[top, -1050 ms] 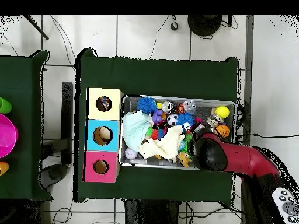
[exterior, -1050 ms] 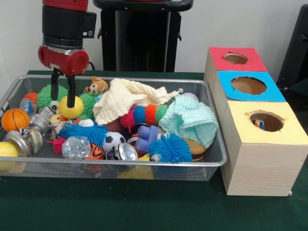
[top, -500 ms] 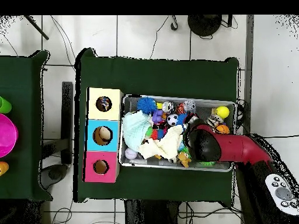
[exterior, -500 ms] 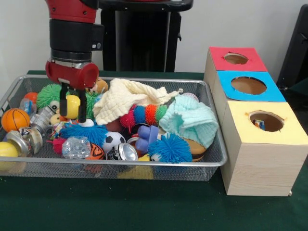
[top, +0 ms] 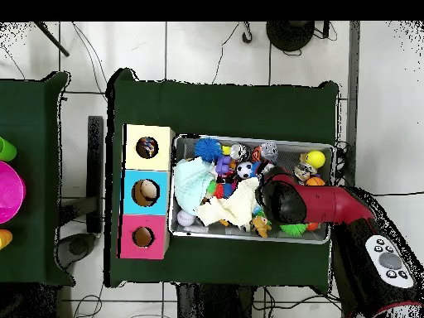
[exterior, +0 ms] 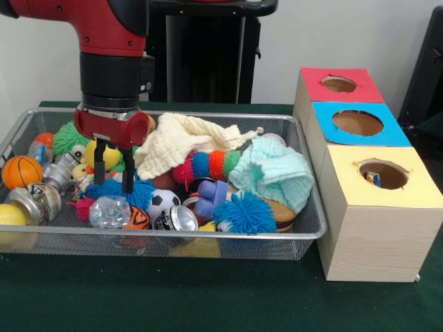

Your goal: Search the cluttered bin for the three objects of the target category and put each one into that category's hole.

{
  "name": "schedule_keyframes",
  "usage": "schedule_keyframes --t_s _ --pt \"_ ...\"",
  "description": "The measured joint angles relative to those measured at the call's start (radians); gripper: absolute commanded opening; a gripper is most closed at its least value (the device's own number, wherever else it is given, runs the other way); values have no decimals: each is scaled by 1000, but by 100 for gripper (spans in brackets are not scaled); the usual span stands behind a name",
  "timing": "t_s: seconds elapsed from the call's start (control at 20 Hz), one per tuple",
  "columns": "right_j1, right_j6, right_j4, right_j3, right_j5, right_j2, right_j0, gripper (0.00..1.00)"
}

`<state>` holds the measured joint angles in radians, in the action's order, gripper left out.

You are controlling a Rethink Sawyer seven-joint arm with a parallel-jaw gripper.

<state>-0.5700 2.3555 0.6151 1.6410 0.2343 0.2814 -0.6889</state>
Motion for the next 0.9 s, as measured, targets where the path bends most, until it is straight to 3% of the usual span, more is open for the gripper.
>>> schedule_keyframes --t_s 0.9 --pt "-43 0 15 12 0 0 -52 100"
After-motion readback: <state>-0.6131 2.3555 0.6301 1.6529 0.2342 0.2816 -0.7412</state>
